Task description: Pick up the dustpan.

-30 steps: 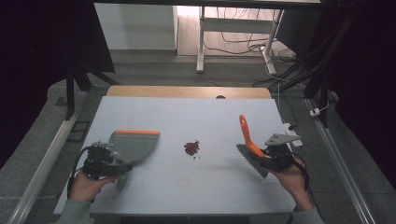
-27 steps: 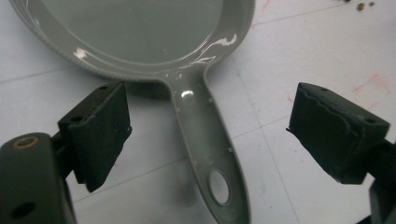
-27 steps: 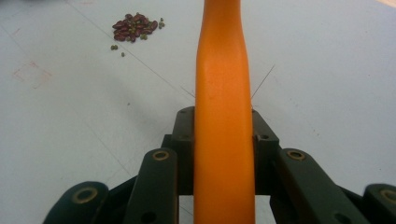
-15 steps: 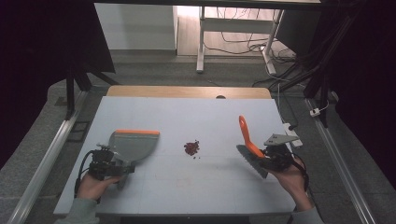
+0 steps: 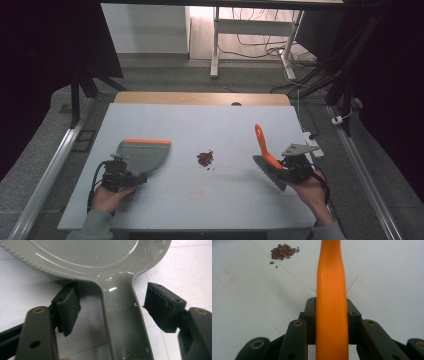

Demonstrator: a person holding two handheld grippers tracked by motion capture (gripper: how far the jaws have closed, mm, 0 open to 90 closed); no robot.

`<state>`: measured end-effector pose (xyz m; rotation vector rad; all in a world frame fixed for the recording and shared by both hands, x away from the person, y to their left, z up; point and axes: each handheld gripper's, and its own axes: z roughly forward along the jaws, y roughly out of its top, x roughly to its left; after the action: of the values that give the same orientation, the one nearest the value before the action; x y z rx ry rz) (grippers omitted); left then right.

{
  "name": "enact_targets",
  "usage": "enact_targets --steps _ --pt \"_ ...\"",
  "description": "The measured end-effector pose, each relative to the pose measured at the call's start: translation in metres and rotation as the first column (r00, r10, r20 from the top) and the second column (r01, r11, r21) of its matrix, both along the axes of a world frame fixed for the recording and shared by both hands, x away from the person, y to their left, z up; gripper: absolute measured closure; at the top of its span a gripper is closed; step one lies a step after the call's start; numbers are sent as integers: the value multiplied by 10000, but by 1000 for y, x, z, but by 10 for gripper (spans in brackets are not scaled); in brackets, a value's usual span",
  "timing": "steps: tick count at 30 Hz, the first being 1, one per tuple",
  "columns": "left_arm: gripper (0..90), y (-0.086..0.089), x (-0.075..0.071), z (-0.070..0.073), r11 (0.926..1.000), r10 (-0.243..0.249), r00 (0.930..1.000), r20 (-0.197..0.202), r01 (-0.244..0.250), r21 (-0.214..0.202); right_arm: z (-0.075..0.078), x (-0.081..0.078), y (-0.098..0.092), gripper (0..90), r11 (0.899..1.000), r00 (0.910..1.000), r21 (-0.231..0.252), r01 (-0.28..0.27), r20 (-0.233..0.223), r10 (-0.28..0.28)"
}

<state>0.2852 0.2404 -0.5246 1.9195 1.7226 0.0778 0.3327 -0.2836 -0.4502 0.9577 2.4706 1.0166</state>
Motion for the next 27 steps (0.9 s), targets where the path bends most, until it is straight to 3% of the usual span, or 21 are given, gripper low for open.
enact_targets --steps 9,14,27 --pt "462 1 1 -1 9994 309 9995 88 -307 -177 0 0 0 703 10000 10000 -5 39 -2 -39" --pt "542 1 1 -1 9987 252 9996 139 -246 -457 0 0 0 703 10000 10000 0 40 19 -40" --pt "615 6 -1 -1 9982 347 9987 369 -329 -504 0 0 -1 703 10000 10000 10 48 40 -48"
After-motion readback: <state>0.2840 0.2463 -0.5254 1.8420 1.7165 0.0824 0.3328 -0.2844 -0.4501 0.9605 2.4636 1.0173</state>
